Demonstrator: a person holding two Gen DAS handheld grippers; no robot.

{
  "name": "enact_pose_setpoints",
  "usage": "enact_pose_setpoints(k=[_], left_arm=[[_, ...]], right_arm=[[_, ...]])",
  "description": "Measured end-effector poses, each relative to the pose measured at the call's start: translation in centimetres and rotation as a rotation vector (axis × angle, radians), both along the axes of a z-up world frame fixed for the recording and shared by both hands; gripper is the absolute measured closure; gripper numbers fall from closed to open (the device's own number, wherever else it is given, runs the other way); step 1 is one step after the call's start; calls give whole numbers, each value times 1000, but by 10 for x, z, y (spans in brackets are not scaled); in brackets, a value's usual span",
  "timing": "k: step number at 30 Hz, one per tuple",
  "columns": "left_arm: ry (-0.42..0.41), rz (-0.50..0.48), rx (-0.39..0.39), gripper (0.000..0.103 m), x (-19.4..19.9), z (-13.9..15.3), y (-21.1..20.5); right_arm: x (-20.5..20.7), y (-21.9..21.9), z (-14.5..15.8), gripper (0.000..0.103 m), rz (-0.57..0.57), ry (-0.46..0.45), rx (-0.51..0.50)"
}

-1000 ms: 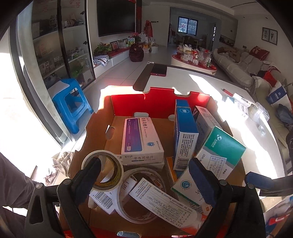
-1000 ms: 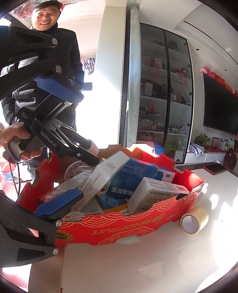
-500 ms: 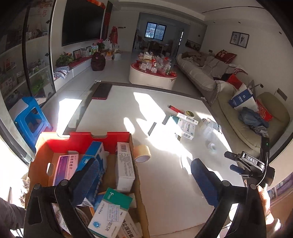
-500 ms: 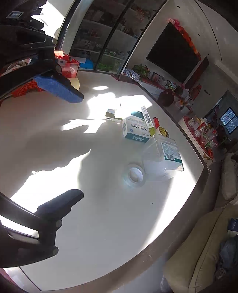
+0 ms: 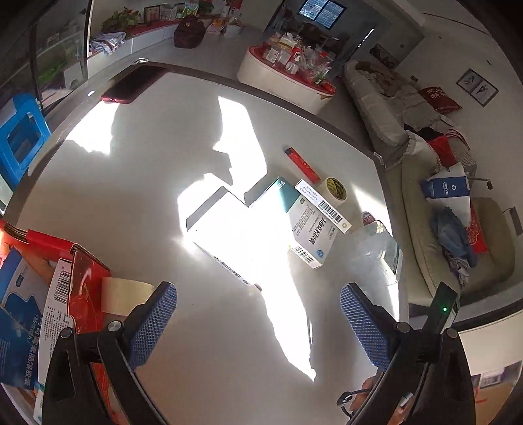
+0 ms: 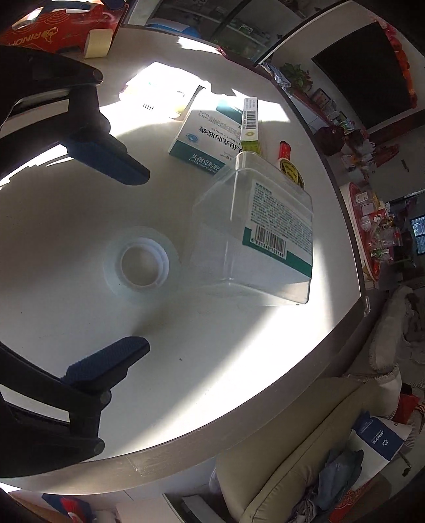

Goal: Organize objects
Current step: 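Move the right gripper to the clear tape roll while the left approaches the beige tape roll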

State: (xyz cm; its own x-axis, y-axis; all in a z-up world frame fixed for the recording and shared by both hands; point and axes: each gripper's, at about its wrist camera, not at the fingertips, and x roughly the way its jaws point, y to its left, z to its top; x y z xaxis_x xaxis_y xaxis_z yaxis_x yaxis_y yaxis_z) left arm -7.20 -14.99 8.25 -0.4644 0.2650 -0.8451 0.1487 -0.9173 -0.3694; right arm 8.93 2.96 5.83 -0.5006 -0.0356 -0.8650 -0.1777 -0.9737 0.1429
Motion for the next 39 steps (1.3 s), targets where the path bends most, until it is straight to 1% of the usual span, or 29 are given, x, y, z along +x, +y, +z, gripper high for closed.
enact_pose_setpoints(k=[1,2,3,4,6,7,9,10,13,15,17,19,22,25,28,30,31,32,33,34,35,37,38,39], left_arm=[[-15,11,-19,1,-5,-7,0],[-30,18,-36,1,-10,-13,1],[-43,22,-45,1,-13,-19,1],[-59,26,-48,1,-16,-24,2],[-89,28,-51,1,-21,-33,3],[-101,28,-56,1,-22,-35,1],[-92,8,-78,1,-19,-32,1],[-85,-11,-104,1,-18,-29,1],[-63,-68,-209,1,-10,-20,0],[-64,-101,-287,1,-6,-21,0],[-80,-127,-355,1,-3,-30,4],[-105,-151,-396,1,-1,-42,10],[-70,-172,-545,1,5,-51,25],[-66,-172,-640,2,5,-59,31],[-47,-160,-722,2,6,-59,31],[-61,-148,-780,2,2,-63,26],[-89,-139,-785,2,-1,-67,21],[-129,-131,-762,2,-4,-72,16],[-130,-143,-778,2,-4,-74,17],[-142,-149,-748,1,-5,-76,17],[-136,-148,-732,1,-4,-74,19],[-98,-166,-658,1,0,-65,25],[-71,-187,-598,1,3,-57,31],[-47,-222,-510,1,6,-49,37]], right_arm=[[-2,-3,-1,17,6,0,33],[-2,-5,-2,20,10,0,64],[-2,-7,-2,27,12,0,93],[-2,-9,-2,40,11,-1,129],[0,-11,-1,54,26,8,152],[2,-11,0,54,29,7,154],[8,-7,1,54,26,12,134],[12,-3,3,54,19,22,102],[33,12,13,54,-2,68,-58],[47,17,18,54,-3,83,-135],[59,16,23,54,8,92,-159],[70,14,27,54,21,97,-191],[85,13,34,54,31,102,-241],[97,11,42,54,42,117,-251],[106,12,47,54,48,122,-264],[110,14,49,54,44,123,-274],[111,14,49,54,40,123,-281],[112,15,49,54,37,121,-292],[114,16,49,54,34,120,-303],[115,15,50,54,33,121,-309],[116,15,51,54,35,122,-308],[118,14,52,54,33,127,-306],[119,15,53,54,30,130,-315],[120,18,54,54,23,132,-330]])
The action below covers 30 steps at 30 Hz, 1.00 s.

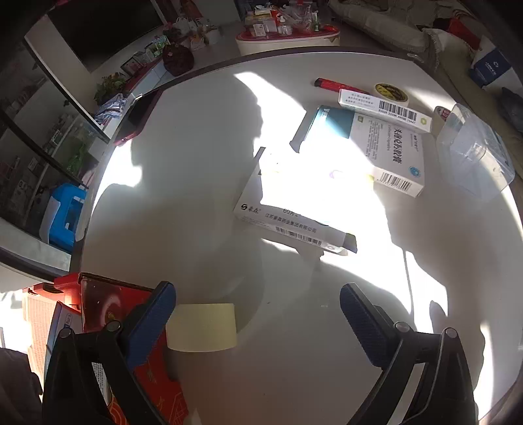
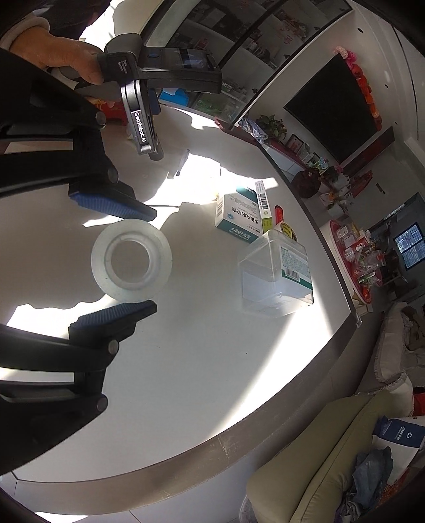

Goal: Organize objects
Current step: 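Move the right gripper to the clear tape roll while the left approaches the beige tape roll, then grasp the beige tape roll with the left gripper while the right holds the clear tape roll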

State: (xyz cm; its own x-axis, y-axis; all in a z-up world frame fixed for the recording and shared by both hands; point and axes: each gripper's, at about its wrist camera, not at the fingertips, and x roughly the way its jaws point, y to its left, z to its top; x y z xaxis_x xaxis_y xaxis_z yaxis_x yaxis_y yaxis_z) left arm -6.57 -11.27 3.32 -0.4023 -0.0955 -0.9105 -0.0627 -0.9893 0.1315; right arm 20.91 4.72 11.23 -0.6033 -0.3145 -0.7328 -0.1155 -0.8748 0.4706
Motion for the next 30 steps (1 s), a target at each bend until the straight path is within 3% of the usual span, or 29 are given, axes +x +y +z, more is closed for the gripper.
enact_pose_setpoints(k=[2,3,7,10,14,18,22,26,28,29,30], left_arm=[[-21,-58,181,3,7,13,12],[-15,-71,212,4,10,20,16],[67,-76,257,5,16,51,9],[-7,-53,313,5,5,47,-11],[-130,-19,342,5,5,16,-9],[-217,-57,410,5,10,-11,20],[-292,-100,490,5,11,-25,55],[-313,-113,515,5,7,-30,85],[-307,-140,490,6,6,-30,102],[-292,-147,477,9,8,-28,109],[-282,-155,481,22,8,-27,114]], right_arm=[[3,5,3,54,-20,4,-21],[6,7,5,54,-27,4,-29],[18,16,13,54,-35,26,-63],[23,22,12,54,-50,29,-102],[24,25,8,54,-56,25,-130],[31,28,5,54,-59,17,-132],[35,39,-3,54,-76,8,-196],[39,46,-10,54,-100,-6,-241],[41,50,-12,54,-112,-7,-245],[42,52,-13,54,-118,-8,-247],[44,55,-13,54,-122,-8,-250]])
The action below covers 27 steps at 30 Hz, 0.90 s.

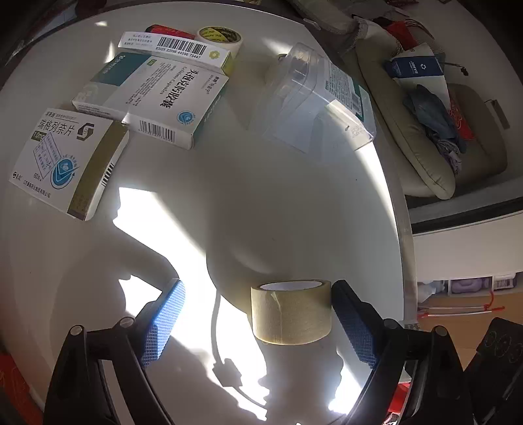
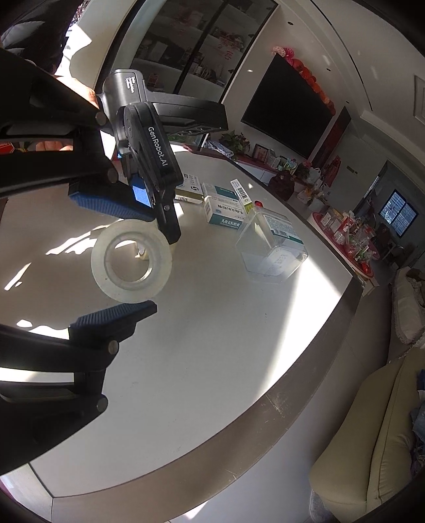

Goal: Organize objects
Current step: 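Grasp the beige tape roll with the left gripper while the right holds the clear tape roll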

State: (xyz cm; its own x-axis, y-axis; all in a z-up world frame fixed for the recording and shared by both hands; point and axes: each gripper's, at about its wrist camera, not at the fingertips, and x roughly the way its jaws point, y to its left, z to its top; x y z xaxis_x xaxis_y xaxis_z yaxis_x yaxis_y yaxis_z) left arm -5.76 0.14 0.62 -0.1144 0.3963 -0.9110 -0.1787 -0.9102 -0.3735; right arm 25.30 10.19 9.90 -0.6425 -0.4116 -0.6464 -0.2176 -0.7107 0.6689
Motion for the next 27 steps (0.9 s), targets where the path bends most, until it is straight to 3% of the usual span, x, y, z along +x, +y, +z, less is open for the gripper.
enact_pose_setpoints(k=[1,2,6,12,21,27], left_arm=[[-6,-4,18,40,0,0,4],[-38,-6,49,50,-2,-2,9],[-9,-53,-15,49,2,4,26],[4,-17,4,50,8,9,17],[25,58,136,50,28,47,-37],[85,106,192,50,58,75,-82]], right_arm=[[2,2,0,54,-6,-1,-1],[4,5,-1,54,-13,-1,-2],[11,15,-1,54,-40,2,-19],[19,25,0,54,-65,11,-38],[26,17,5,53,-39,33,-113],[31,-2,7,53,-2,35,-184]])
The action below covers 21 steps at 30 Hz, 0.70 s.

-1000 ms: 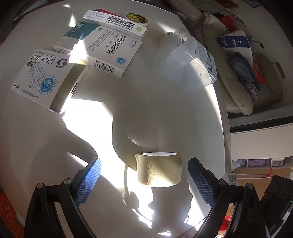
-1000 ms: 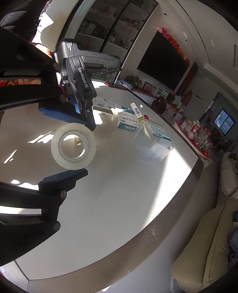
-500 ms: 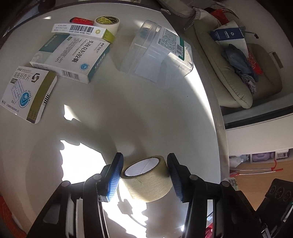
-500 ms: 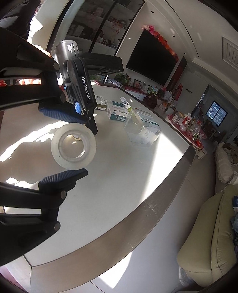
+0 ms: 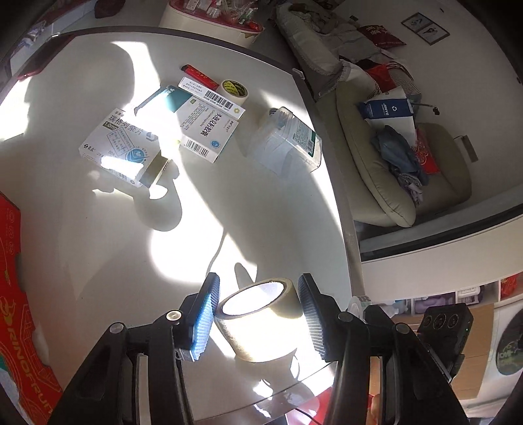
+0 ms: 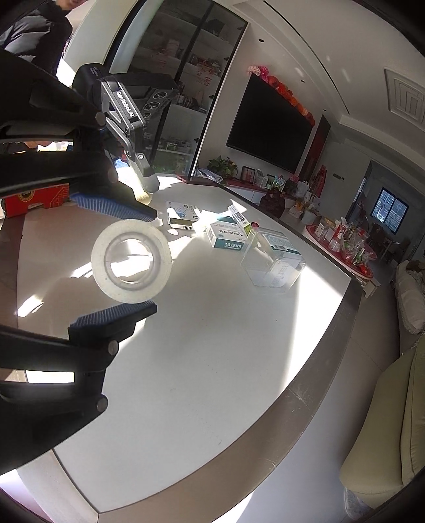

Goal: Organize objects
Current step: 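Grasp the beige tape roll with the left gripper while the right holds the clear tape roll, then carry the beige tape roll over the tray with the left gripper while the right carries the clear tape roll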

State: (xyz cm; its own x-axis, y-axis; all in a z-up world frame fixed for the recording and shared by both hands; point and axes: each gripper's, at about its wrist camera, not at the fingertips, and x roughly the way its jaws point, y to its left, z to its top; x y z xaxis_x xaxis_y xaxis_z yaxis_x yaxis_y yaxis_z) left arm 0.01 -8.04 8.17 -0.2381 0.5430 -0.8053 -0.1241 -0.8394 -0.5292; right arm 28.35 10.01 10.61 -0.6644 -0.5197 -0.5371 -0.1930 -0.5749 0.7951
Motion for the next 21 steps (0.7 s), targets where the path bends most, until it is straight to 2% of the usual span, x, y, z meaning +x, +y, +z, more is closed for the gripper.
enact_pose_setpoints(k=[4,9,15,21], left_arm=[[64,41,13,50,24,16,-27],[129,114,16,50,53,25,-68],[197,221,13,50,84,31,-121],[244,306,11,50,109,34,-165]], right_arm=[[4,-17,-1,53,27,-8,-54],[11,-42,0,53,64,-14,-79],[14,-71,-2,53,114,-30,-155],[23,-97,1,53,145,-52,-153]])
